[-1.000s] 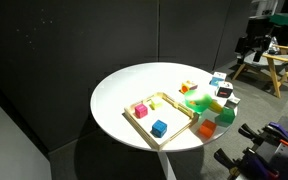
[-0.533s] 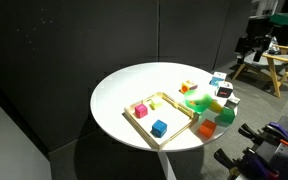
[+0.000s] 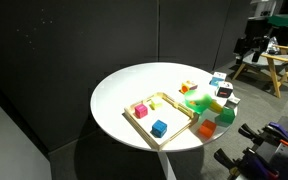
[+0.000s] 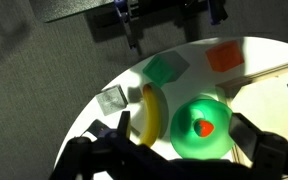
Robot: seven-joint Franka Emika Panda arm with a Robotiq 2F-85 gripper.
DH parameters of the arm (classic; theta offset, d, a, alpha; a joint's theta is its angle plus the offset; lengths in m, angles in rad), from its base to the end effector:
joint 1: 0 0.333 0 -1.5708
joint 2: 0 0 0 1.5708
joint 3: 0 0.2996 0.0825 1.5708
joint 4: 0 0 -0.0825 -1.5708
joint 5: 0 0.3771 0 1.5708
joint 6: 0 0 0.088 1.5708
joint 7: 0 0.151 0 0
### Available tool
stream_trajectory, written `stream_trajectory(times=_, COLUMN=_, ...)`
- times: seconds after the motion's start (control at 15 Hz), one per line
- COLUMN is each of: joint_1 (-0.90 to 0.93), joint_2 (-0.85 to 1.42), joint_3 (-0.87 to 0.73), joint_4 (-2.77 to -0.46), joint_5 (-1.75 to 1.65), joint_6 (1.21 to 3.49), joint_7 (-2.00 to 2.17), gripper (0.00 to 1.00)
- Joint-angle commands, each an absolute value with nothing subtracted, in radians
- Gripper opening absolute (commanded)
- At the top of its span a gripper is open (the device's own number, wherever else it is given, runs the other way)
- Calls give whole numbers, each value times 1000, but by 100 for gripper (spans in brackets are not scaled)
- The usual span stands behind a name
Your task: Pick up the block with a house image on top and put it in the wooden tray
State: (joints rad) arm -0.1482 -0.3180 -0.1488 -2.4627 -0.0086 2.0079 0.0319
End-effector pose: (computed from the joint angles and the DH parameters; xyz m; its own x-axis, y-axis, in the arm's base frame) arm 0.3952 -0.1192 0.3449 0.9424 -0.3036 -0.1405 -0.3111 -0.9497 -0.0347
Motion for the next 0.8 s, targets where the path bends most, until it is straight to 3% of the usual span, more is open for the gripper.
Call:
stream_trajectory(times=0.0, joint_1=-146, joint_2=-298, joint_3=-132, joint_4=-2443, joint_5=-21, joint_6=2056, joint_7=41, gripper=100)
stream_trajectory(times=0.73, joint_1=-159, joint_2=-160, joint_3=-108, joint_4=-2388, joint_5=-67, joint_6=2221, joint_7=138, gripper=100)
